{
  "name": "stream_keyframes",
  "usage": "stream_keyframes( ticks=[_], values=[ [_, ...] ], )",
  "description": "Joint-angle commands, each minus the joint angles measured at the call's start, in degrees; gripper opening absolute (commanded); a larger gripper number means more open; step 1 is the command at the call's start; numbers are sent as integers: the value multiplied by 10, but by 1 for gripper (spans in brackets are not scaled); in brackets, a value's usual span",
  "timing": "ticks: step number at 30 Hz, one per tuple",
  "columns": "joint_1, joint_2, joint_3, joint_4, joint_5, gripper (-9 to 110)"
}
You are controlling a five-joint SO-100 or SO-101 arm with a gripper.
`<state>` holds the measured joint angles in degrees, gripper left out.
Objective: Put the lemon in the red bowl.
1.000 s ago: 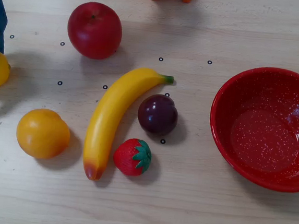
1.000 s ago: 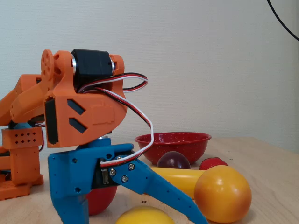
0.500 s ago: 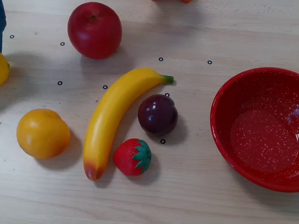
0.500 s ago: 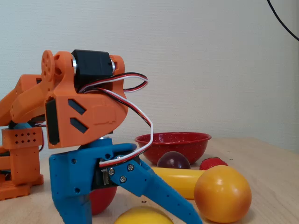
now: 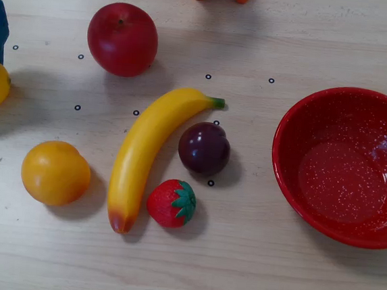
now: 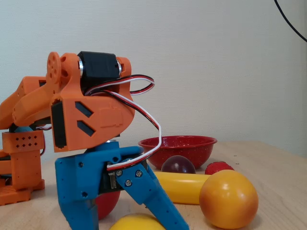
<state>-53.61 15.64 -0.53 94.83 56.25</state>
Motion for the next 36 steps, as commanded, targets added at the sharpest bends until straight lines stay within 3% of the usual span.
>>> stream_keyframes(
  ticks=[1,13,22,36],
  values=[
    [22,19,-39,-13,11,33],
    [22,19,-44,-8,15,26],
    [22,19,-54,10,44,0],
    [53,158,-49,117,-66,0]
  ],
)
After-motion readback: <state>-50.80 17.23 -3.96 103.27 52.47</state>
